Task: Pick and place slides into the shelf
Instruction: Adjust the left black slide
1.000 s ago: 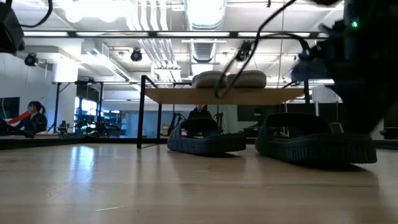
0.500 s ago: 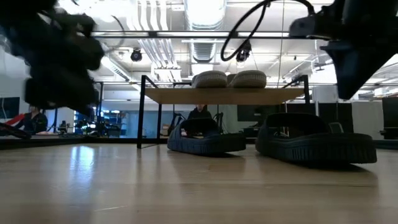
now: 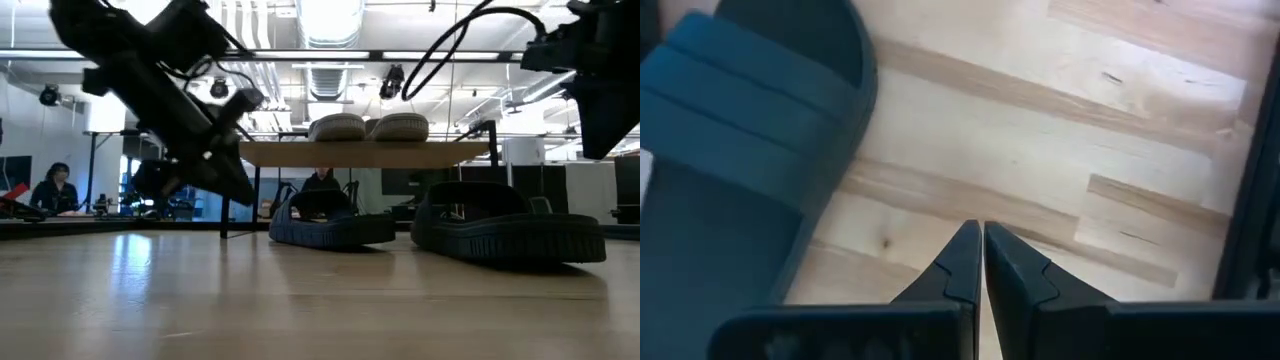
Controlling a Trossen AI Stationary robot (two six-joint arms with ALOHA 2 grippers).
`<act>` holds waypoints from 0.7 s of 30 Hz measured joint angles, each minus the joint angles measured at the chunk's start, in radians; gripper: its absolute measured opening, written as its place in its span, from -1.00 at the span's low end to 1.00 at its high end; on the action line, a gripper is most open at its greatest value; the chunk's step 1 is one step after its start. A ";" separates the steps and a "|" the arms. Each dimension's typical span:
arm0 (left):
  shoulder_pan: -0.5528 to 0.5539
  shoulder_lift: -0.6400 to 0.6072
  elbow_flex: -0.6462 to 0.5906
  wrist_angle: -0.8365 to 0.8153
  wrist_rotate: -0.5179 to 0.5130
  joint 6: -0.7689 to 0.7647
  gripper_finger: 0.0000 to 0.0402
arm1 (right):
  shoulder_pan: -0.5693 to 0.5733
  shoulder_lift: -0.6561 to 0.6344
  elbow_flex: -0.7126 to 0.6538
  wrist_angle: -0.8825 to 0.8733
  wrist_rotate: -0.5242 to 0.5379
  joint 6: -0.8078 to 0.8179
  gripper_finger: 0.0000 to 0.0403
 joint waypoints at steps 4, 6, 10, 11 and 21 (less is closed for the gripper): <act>0.020 0.079 0.050 0.004 -0.005 0.000 -0.93 | 0.000 -0.063 -0.044 0.001 0.038 0.023 -0.96; 0.029 0.113 0.066 -0.003 -0.023 0.000 -0.93 | 0.000 -0.081 -0.049 0.007 0.060 0.023 -0.96; 0.054 0.165 0.090 -0.003 -0.057 0.001 -0.93 | 0.000 -0.073 -0.042 0.012 0.072 0.023 -0.96; 0.062 0.176 0.097 0.001 -0.058 0.001 -0.93 | 0.000 -0.069 -0.042 0.014 0.073 0.023 -0.96; 0.125 0.250 0.182 0.014 -0.063 0.100 -0.93 | 0.000 0.004 -0.040 0.096 0.072 0.060 -0.96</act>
